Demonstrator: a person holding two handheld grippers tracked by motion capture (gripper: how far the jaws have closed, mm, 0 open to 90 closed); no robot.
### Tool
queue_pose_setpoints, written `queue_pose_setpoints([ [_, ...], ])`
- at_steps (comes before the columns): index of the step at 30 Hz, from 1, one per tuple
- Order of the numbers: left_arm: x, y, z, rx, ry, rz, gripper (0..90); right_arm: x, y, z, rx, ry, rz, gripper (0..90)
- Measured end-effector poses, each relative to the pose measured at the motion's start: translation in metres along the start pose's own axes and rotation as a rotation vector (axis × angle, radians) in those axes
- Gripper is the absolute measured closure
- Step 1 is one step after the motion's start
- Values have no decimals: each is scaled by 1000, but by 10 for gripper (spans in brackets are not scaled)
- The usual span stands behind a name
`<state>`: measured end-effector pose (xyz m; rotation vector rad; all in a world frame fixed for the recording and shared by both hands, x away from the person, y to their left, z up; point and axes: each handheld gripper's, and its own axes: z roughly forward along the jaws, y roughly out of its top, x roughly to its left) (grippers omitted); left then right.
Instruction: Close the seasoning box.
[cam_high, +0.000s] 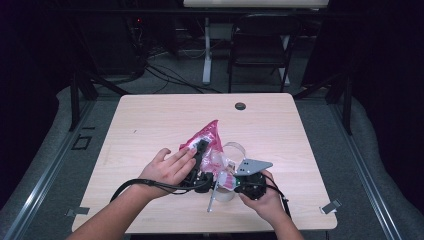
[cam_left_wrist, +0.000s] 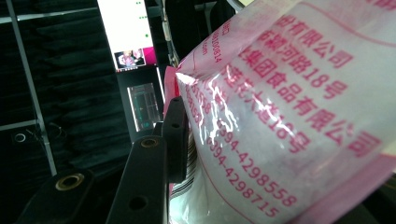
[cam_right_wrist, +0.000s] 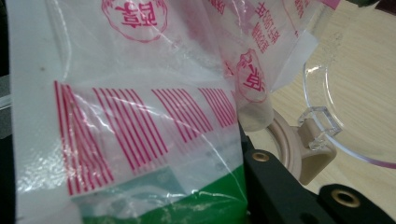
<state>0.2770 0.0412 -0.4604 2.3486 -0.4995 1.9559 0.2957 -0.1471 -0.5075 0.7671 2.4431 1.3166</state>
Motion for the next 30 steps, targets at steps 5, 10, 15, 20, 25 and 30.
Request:
queue_pose_setpoints([
  [5, 0, 0, 0, -3, 2, 4, 677, 0, 0, 0, 4, -1, 2, 900],
  [10, 0, 0, 0, -1, 0, 5, 677, 0, 0, 1, 10, -5, 1, 900],
  [15, -1, 0, 0, -4, 1, -2, 676, 0, 0, 1, 13, -4, -2, 900],
  [20, -1, 0, 0, -1, 1, 2, 671, 0, 0, 0, 11, -11, -3, 900],
  [25, -2, -1, 2, 1, -13, -2, 671, 0, 0, -1, 8, -17, -1, 900],
  [30, -5, -4, 3, 10, -30, -12, 672, 0, 0, 0, 14, -21, -6, 900],
])
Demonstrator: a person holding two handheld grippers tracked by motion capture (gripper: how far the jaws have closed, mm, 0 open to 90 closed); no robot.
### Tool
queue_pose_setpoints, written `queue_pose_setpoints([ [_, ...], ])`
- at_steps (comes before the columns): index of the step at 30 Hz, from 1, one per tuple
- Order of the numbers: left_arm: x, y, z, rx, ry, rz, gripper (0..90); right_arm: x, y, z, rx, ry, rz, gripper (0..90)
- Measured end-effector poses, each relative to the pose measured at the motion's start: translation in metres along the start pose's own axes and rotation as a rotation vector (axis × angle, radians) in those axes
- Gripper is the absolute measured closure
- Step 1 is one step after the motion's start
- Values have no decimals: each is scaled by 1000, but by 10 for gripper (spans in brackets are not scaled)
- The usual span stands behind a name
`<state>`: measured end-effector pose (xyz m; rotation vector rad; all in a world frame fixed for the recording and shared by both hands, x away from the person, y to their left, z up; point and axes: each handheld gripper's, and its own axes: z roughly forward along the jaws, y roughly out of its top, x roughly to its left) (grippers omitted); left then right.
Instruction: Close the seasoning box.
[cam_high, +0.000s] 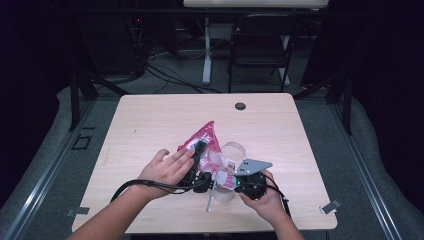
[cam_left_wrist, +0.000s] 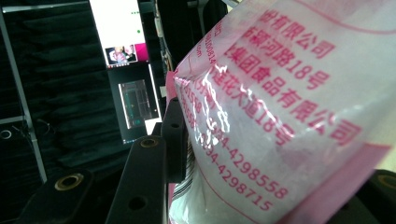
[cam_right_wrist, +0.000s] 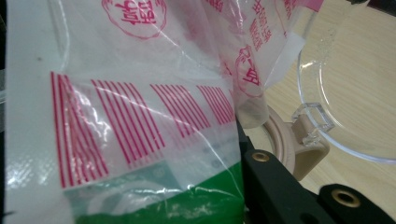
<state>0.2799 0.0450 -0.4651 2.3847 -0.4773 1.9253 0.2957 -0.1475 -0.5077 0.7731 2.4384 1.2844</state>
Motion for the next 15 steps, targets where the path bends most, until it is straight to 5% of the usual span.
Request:
queue_pose_setpoints([
  [15, -2, -3, 1, -1, -17, -19, 683, -1, 0, -3, -9, -1, 3, 900],
])
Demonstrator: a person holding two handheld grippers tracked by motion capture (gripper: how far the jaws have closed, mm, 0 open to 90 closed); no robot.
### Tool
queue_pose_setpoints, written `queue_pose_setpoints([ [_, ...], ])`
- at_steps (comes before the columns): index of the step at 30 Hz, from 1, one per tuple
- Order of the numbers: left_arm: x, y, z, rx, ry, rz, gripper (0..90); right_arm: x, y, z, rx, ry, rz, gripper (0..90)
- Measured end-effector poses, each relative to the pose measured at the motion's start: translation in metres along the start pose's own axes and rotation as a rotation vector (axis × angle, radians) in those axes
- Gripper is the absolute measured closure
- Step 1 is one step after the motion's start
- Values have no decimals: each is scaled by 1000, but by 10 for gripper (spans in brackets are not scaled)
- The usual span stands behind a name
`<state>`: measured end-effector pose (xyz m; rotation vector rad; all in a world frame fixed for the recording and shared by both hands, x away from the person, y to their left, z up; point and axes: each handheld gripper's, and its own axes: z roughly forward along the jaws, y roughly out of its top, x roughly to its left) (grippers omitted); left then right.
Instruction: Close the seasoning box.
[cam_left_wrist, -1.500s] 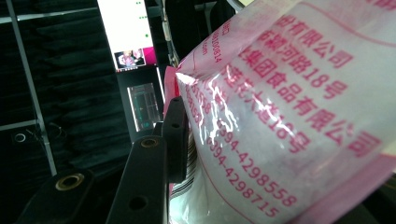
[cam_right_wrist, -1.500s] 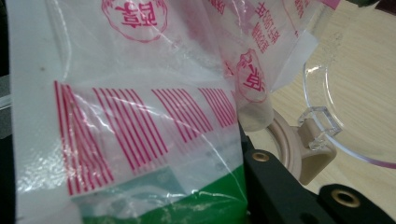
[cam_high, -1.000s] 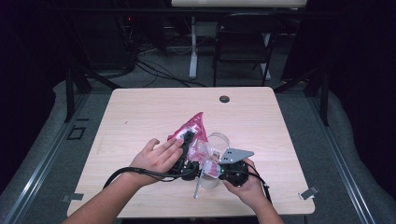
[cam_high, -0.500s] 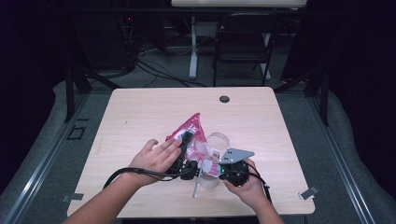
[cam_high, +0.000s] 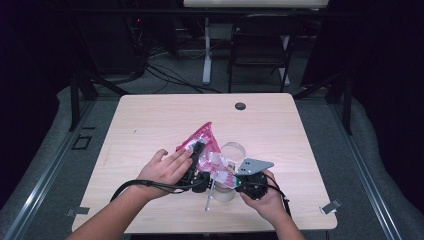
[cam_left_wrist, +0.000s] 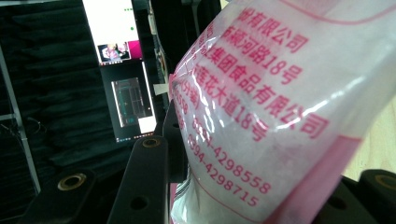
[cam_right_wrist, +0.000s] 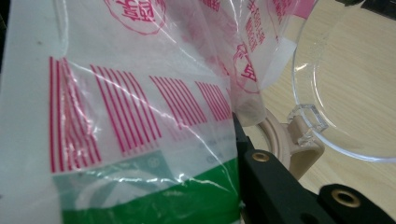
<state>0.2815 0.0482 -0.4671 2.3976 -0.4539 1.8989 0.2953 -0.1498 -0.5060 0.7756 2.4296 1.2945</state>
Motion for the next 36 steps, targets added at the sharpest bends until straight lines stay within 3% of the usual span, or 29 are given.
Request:
queue_pose_setpoints([
  [23, -7, -6, 1, 15, -30, -22, 690, -1, 0, -3, -13, -3, 0, 900],
  [25, -9, -7, 2, 11, -29, -53, 692, -1, 0, -3, -14, 0, 0, 900],
  [26, -8, -8, 2, 8, -21, -41, 692, -1, 0, -3, -14, 0, 0, 900],
  [28, -10, -9, 2, 13, -30, -64, 693, 0, 0, -3, -15, -2, -1, 900],
  [36, -13, -10, 2, 12, -23, -75, 692, 0, 0, -2, -13, -5, -1, 900],
])
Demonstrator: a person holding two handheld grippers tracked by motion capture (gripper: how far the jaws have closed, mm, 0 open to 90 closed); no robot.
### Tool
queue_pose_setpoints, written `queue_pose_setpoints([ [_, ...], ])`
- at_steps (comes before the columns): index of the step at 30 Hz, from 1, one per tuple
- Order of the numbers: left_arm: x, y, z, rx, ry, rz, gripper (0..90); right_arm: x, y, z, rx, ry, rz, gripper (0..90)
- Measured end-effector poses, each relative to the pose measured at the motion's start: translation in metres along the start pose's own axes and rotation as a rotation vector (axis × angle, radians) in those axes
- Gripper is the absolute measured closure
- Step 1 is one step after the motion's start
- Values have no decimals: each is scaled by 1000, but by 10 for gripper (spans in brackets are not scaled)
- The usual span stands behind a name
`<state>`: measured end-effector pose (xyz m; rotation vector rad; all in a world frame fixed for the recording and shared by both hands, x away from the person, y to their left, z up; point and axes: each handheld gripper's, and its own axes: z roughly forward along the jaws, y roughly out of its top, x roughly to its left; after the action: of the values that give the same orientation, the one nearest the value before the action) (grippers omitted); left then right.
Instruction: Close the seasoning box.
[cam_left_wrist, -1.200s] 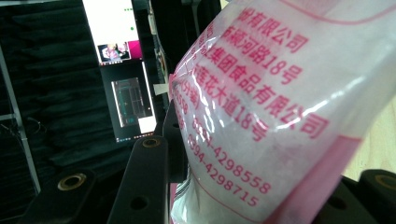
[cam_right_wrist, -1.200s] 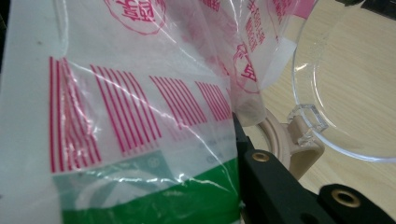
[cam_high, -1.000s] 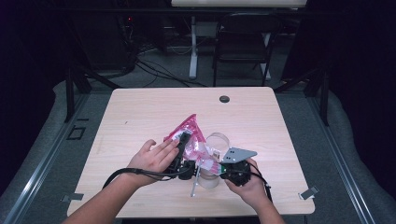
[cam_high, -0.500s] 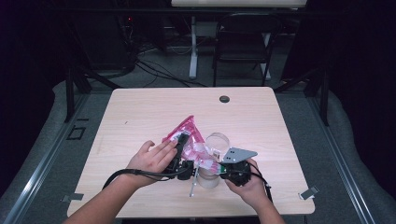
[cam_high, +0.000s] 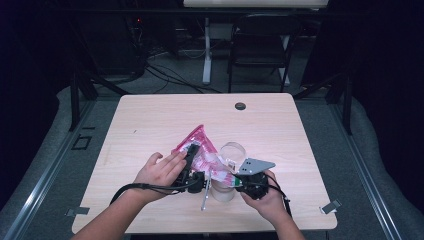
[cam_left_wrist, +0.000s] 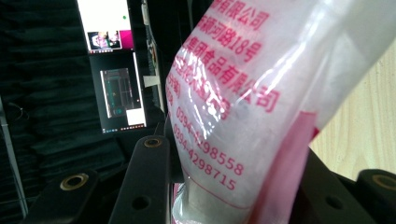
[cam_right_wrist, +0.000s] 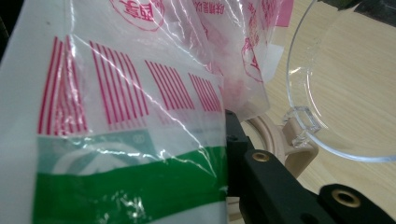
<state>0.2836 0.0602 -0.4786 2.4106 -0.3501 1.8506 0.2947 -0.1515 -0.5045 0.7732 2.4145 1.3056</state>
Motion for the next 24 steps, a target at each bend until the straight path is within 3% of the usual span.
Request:
queue_pose_setpoints([
  [7, -1, 0, -1, 6, -3, -2, 689, 0, 0, -1, -1, -4, 2, 900],
  [9, -3, -1, 0, 2, -11, -26, 689, 0, 0, -1, -2, -4, 3, 900],
  [24, -5, -4, -1, 3, -11, -59, 688, 1, 1, -2, -17, -10, 6, 900],
])
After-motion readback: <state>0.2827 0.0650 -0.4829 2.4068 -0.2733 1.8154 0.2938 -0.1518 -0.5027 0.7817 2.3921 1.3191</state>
